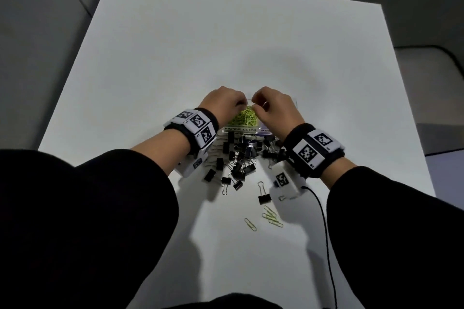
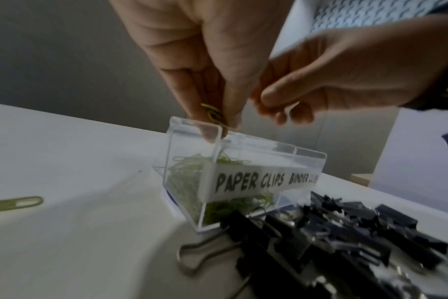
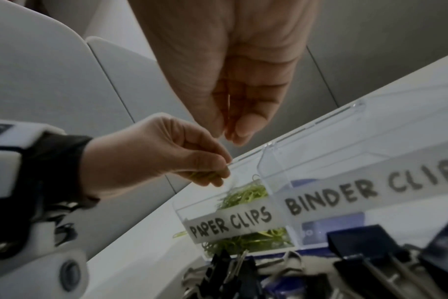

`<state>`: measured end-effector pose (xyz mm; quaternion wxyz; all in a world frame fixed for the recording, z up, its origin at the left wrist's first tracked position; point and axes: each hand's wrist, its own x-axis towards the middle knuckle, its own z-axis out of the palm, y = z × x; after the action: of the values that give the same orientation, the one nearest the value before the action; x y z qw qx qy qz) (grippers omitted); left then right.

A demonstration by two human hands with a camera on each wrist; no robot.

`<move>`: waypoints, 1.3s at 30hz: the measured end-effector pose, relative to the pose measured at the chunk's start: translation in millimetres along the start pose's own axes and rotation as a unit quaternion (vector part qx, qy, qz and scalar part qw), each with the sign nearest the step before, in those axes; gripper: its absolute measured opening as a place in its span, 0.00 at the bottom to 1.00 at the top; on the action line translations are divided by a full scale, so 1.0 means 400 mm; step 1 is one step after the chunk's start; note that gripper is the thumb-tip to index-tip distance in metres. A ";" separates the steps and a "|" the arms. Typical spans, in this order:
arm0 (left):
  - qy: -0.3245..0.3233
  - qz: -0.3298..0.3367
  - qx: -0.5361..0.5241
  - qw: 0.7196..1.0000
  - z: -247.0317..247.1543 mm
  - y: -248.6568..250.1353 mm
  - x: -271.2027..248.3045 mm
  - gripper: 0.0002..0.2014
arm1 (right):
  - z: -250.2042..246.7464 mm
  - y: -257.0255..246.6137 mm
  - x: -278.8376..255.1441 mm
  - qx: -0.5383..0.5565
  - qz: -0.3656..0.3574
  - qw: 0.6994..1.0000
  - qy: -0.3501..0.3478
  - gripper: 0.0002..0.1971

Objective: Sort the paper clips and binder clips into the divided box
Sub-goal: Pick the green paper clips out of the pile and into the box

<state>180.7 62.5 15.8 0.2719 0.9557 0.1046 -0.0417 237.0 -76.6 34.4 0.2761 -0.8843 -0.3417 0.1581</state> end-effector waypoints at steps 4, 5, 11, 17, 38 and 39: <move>0.006 0.049 0.070 0.996 -0.002 -0.002 -0.009 0.16 | -0.015 0.005 -0.064 -0.055 -0.020 0.998 -0.026 0.07; 0.024 0.054 0.068 0.996 -0.007 -0.009 -0.013 0.17 | -0.013 0.009 -0.081 -0.071 -0.026 0.996 -0.039 0.07; 0.070 -0.096 0.040 0.992 -0.021 -0.162 -0.030 0.14 | 0.018 0.036 -0.198 -0.120 -0.026 0.981 -0.149 0.10; 0.004 -0.167 0.054 0.984 0.019 -0.218 -0.077 0.14 | 0.052 0.069 -0.307 -0.212 0.024 0.940 -0.267 0.16; -0.053 -0.050 -0.017 0.997 0.130 0.031 -0.376 0.22 | 0.143 0.072 -0.414 -0.218 0.074 0.943 -0.242 0.09; -0.076 -0.033 -0.007 0.997 0.153 0.048 -0.387 0.21 | 0.139 0.070 -0.411 -0.218 0.070 0.942 -0.244 0.10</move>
<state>32.8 -13.3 -4.9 0.2844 0.9439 0.1149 -0.1226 107.5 -186.4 -11.8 -0.0276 -0.8788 -0.3621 0.3096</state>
